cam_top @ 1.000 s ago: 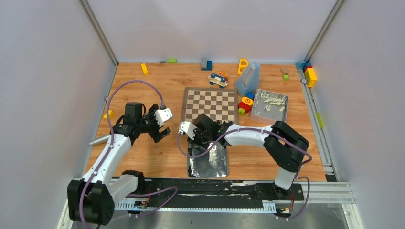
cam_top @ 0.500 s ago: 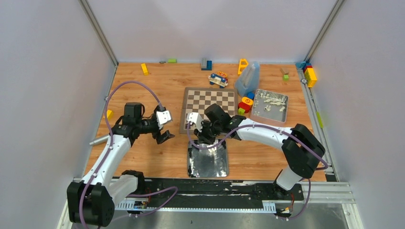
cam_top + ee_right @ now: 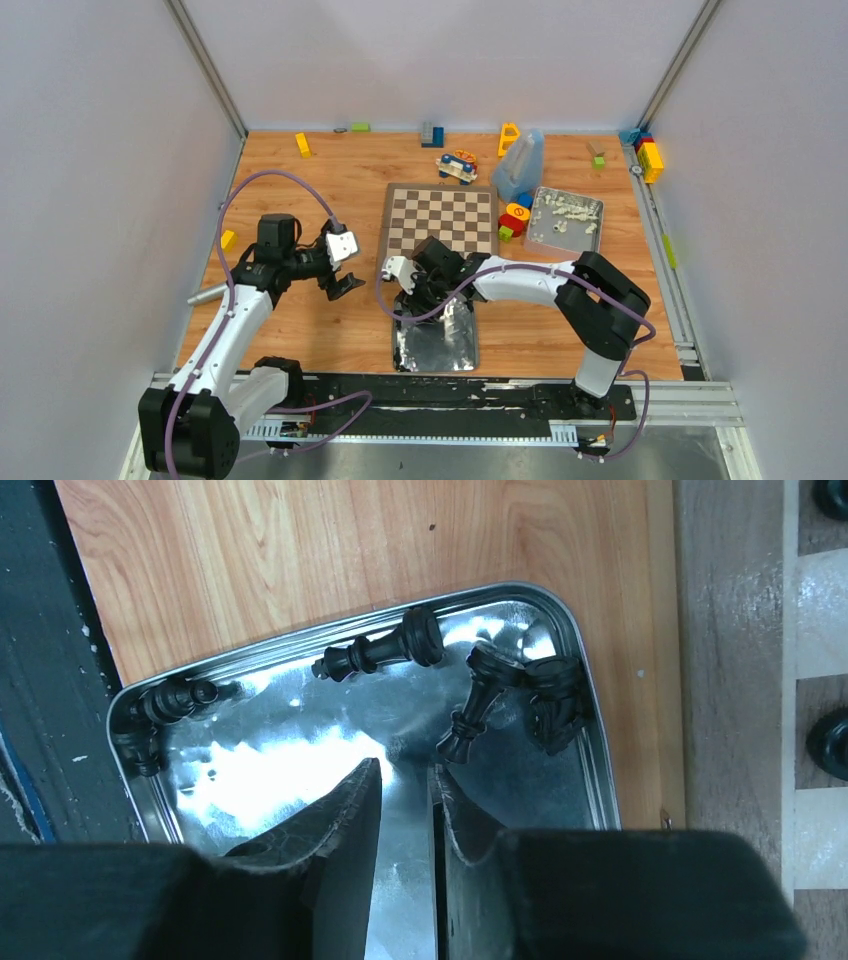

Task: Set up the chess pieces on the board
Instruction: Pick up the chess piece from the storage box.

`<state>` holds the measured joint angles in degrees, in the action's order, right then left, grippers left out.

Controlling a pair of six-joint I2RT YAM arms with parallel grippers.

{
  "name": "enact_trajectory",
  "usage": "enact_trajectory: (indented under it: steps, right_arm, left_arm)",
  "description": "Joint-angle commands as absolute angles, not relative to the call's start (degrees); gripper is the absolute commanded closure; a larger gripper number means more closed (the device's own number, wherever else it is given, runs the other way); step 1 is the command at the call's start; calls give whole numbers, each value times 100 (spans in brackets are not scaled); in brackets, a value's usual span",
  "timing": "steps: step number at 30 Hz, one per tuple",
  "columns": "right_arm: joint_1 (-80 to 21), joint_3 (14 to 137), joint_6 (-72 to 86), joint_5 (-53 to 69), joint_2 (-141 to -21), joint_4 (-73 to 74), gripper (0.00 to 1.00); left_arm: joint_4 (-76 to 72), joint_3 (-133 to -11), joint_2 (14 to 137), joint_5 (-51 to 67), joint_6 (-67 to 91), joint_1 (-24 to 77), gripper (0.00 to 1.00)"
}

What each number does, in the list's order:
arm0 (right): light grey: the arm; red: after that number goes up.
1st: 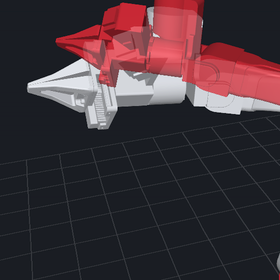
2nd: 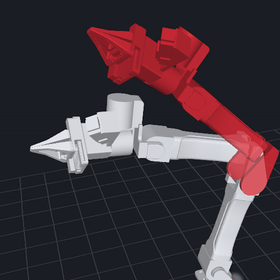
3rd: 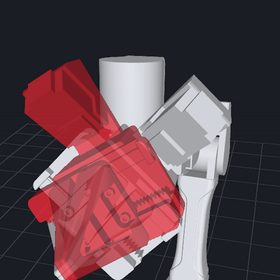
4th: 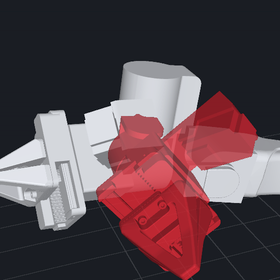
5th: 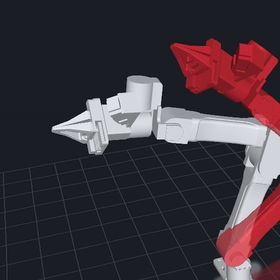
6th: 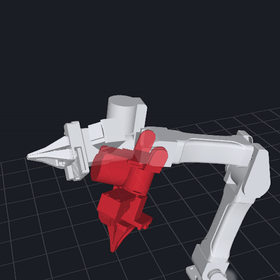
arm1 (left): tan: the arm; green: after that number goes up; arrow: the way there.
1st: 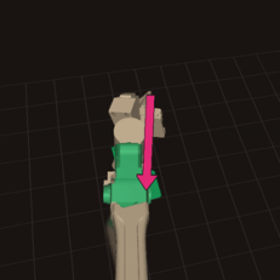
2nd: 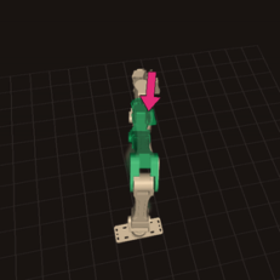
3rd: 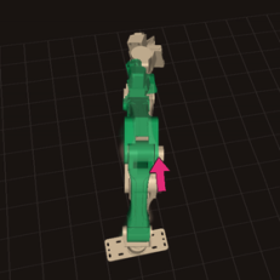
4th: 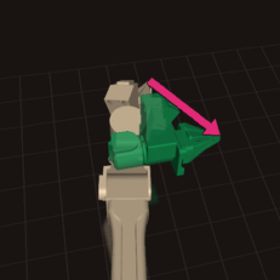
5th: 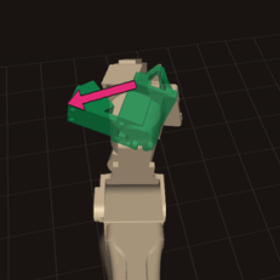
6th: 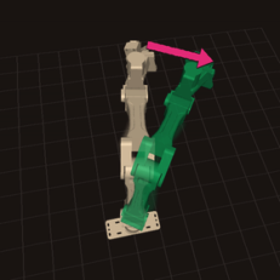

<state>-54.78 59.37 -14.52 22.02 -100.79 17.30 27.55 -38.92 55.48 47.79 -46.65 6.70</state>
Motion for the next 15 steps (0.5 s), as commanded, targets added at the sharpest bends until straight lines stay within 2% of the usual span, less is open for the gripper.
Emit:
enact_trajectory:
  steps: [1,15]
  right_arm:
    - [-5582,6229,-1295,1936,-10161,1618,75]
    - [-5858,6377,-1194,1038,-10459,1536,76]
  left_arm:
    - [2742,-3843,5449,4766,-4776,638,6]
    - [2781,-3840,5458,4692,-4855,639,5]
